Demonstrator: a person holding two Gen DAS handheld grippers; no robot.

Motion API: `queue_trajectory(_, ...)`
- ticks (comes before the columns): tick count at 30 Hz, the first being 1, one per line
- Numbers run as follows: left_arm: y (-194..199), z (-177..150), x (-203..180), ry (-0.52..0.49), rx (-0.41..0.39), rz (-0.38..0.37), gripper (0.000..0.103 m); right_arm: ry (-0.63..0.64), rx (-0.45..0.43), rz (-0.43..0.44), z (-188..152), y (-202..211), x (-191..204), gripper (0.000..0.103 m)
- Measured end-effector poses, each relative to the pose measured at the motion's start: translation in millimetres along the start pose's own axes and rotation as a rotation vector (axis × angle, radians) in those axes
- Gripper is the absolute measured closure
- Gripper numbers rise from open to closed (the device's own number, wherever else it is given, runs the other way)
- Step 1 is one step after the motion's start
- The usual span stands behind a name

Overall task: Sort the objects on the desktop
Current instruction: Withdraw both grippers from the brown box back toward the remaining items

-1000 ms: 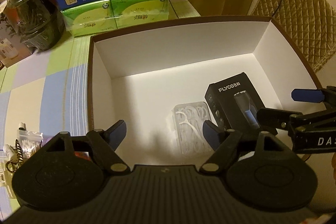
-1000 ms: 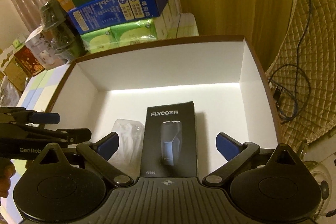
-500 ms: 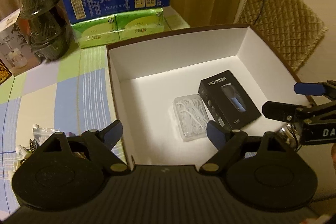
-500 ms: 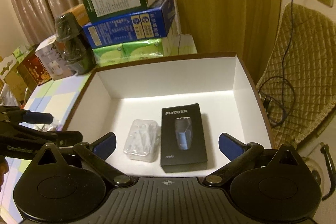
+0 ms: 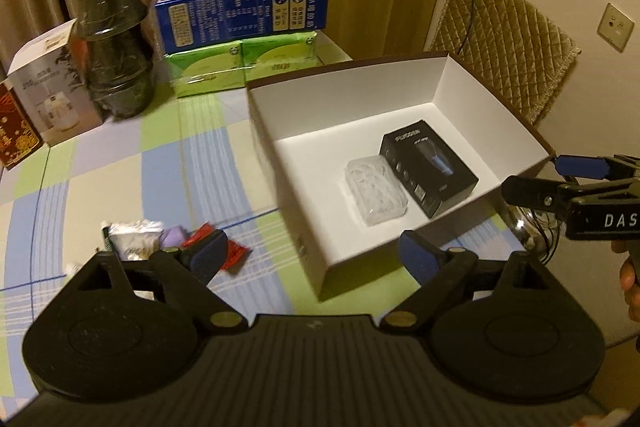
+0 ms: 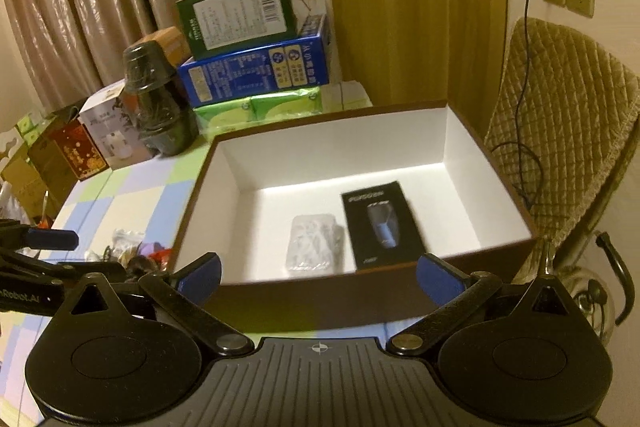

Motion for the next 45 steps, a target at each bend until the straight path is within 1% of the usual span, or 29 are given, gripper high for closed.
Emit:
queue_trajectory(5, 18, -22, 21, 0.004, 0.004, -0.009, 0.012, -0.004, 0.018, -0.010, -24, 3, 22, 0.002)
queue_trajectory(8, 28, -37, 34, 0.001, 0.010, -0.014, 0.010, -0.007, 0.041, -0.005, -43, 2, 37, 0.002)
queue_trajectory(12, 39, -56, 52, 0.005, 0.019, -0.020, 0.010, -0.010, 0.085, 0.003, -69, -4, 56, 0.002)
queue_trajectory(16, 48, -75, 72, 0.007, 0.025, -0.011, 0.010, -0.015, 0.130, 0.028, -89, -12, 81, 0.002)
queue_trajectory(20, 56, -94, 95, 0.021, 0.041, -0.001, 0.010, -0.014, 0.157, 0.062, -105, -22, 107, 0.002)
queue_trajectory(23, 60, -109, 113, 0.035, 0.052, 0.006, 0.010, -0.017, 0.170, 0.089, -113, -31, 126, 0.002)
queue_trajectory(32, 59, -139, 171, 0.078, 0.080, 0.072, 0.011, 0.011, 0.174, 0.155, -127, -60, 179, 0.002)
queue_trajectory(40, 42, -154, 203, 0.104, 0.091, 0.124, 0.014, 0.091, 0.170, 0.165, -133, -96, 211, 0.002)
queue_trajectory(42, 34, -155, 209, 0.115, 0.092, 0.134, 0.015, 0.111, 0.156, 0.165, -133, -107, 217, 0.002)
queue_trajectory(43, 30, -156, 212, 0.120, 0.091, 0.138, 0.017, 0.126, 0.154, 0.154, -132, -113, 218, 0.003)
queue_trajectory(44, 25, -156, 214, 0.126, 0.095, 0.140, 0.019, 0.141, 0.148, 0.152, -131, -118, 220, 0.005)
queue_trajectory(45, 20, -155, 216, 0.131, 0.093, 0.139, 0.020, 0.156, 0.137, 0.152, -130, -123, 222, 0.011)
Point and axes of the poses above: each gripper's, at about its wrist camera, not at the fingertips, and y roughly against the way its jaws point, x to its left, z to its top, the point moved 9 cm from there along -y, roughly the way its jaws point, and after that the axes turned 6 degrees about -y, right-handed, at the moved point
